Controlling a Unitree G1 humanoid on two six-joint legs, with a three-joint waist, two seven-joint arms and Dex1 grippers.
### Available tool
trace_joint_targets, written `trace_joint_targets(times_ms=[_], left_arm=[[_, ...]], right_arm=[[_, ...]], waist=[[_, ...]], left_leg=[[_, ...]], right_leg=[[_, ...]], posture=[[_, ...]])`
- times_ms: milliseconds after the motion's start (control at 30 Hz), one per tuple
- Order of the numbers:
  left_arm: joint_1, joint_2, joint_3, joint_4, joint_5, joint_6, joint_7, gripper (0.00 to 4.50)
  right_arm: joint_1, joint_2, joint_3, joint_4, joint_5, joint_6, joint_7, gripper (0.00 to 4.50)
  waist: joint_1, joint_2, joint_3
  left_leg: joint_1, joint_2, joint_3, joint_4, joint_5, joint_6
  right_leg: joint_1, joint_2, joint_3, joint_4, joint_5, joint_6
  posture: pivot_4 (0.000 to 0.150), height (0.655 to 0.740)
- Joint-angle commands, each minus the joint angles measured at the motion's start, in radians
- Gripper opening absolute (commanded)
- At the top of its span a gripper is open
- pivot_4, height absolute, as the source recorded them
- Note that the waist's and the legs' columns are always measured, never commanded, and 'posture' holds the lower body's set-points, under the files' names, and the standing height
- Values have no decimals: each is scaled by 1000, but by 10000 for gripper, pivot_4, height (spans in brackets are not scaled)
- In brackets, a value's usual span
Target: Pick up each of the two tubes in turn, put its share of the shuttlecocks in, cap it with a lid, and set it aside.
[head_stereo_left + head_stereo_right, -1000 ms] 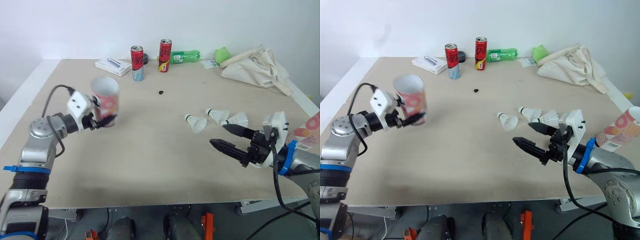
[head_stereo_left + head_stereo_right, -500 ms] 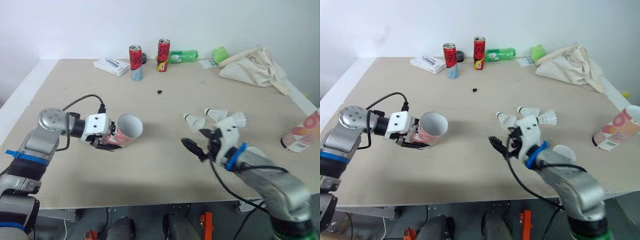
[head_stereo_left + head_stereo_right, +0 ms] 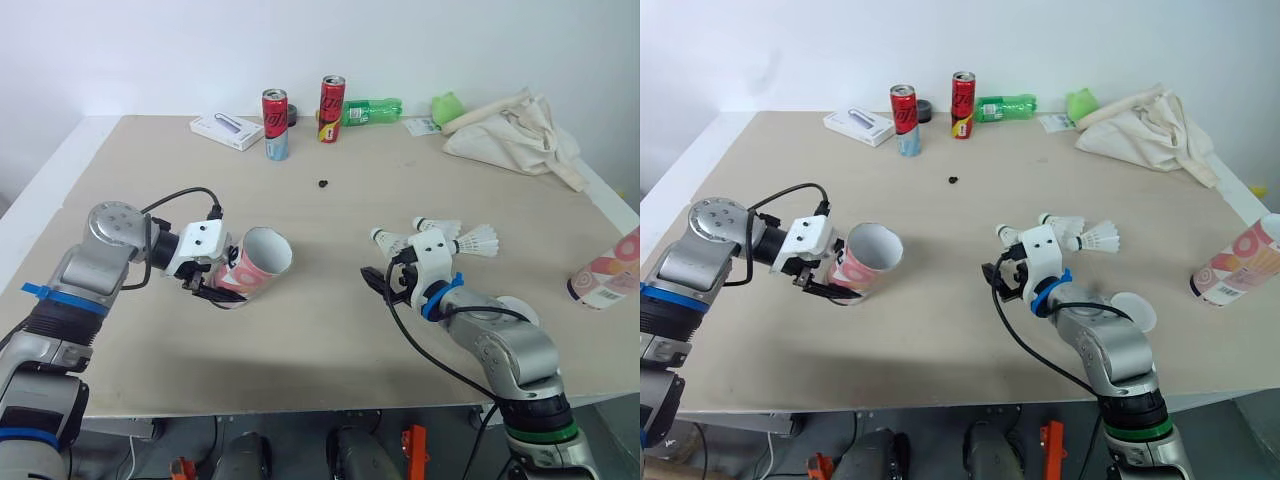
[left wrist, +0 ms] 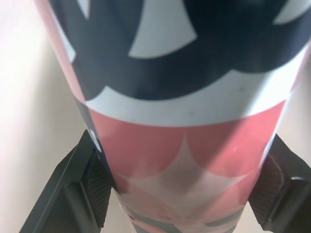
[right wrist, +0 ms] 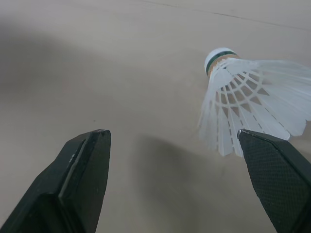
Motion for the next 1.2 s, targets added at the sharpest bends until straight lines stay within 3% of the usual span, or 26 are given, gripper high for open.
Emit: trace_joint_targets(times_ms=[33,100,200,333,467,767,967,1067,1200], left_arm=[[-42,-11,-17,-2,-6,49,-37,33512],[-51,-16,-30,8,8,46,-49,33512],[-67,-25,-41,30,25,22,-53,32155],[-65,-38,-47,7,5,43,-76,32155],[-43,-32,-52,-43,-17,68,-93,32155],[-45,-35,-70,-54,-27,72,-93,32155],[-59,-18,-108,-36,-45,49,-93,32155],[-65,-18,-122,-15,-46,30,-93,32155],[-72,-21,-135,-14,-60,36,-93,32155]], right_arm=[[-59,19,2,74,-46,-73,21,45000],[-85,36,11,129,-70,-104,22,45000],[-114,66,19,189,-103,-146,26,36848],[-130,94,25,242,-138,-198,41,16405],[-126,98,44,252,-171,-224,63,565],[-123,39,57,194,-238,-401,175,565],[-97,-283,-36,-147,47,-353,649,565],[-168,-395,-5,-197,62,-345,756,565],[-275,-416,81,-189,19,-357,812,565]], waist=[[0,0,0],[0,0,0],[0,0,0],[-1,0,0],[-1,0,0],[0,1,0],[3,3,1],[3,3,1],[1,3,1]], left_leg=[[0,0,0,0,0,0],[0,0,0,1,0,0],[0,0,0,1,0,0],[0,0,0,1,0,0],[-1,-1,0,1,0,0],[0,-1,0,1,0,0],[-1,-2,-1,1,-1,2],[-1,-2,-2,2,-2,3],[3,0,-1,3,-1,2]], right_leg=[[0,0,0,0,0,0],[0,0,0,0,0,1],[0,0,0,0,0,1],[0,0,0,1,2,-4],[0,-1,0,1,2,-4],[0,0,0,1,2,-4],[0,-2,0,0,1,-1],[1,-2,-1,-1,0,-1],[3,0,-1,1,-1,2]], posture=[[1500,7324],[1500,7324],[1500,7324],[1500,7324],[1500,7324],[1500,7324],[1500,7324],[1500,7324],[1500,7324]])
